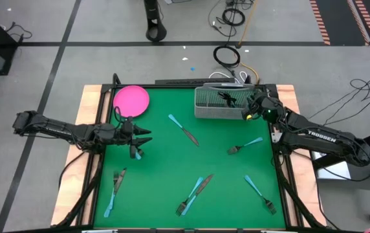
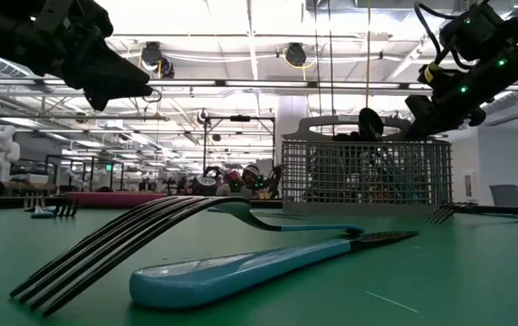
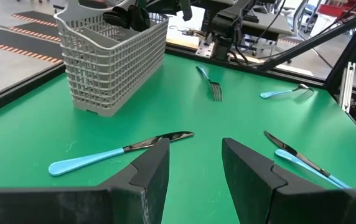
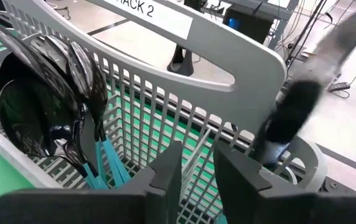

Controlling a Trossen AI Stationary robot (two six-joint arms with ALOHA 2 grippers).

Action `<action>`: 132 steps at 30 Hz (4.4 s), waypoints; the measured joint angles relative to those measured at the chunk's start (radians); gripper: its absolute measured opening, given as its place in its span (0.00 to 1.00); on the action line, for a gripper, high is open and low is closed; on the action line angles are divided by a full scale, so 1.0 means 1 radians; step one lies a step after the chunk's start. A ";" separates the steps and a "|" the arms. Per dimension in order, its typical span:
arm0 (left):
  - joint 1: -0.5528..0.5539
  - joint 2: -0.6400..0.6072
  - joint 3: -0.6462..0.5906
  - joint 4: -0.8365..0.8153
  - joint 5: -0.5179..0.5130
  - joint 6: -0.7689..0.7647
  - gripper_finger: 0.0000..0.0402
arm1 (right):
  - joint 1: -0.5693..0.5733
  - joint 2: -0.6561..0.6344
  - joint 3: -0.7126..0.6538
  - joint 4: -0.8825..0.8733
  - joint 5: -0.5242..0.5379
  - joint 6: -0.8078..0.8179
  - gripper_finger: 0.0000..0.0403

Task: Sort silverware
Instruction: Put the top black knife into the cutlery rack with the other black knife

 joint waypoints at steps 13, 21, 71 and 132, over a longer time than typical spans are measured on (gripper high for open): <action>0.000 0.000 0.000 0.000 0.000 0.003 0.37 | 0.000 -0.012 0.001 0.024 -0.141 -0.024 0.20; 0.000 0.000 0.000 0.000 0.000 0.003 0.37 | 0.000 -0.054 0.099 0.016 -0.159 -0.077 0.19; 0.000 0.000 0.000 0.000 0.000 0.004 0.37 | 0.704 0.579 0.562 0.168 -0.632 -0.327 0.19; -0.085 0.014 0.000 0.025 0.064 -0.018 0.37 | 0.415 1.477 1.282 -0.394 -0.392 0.390 0.19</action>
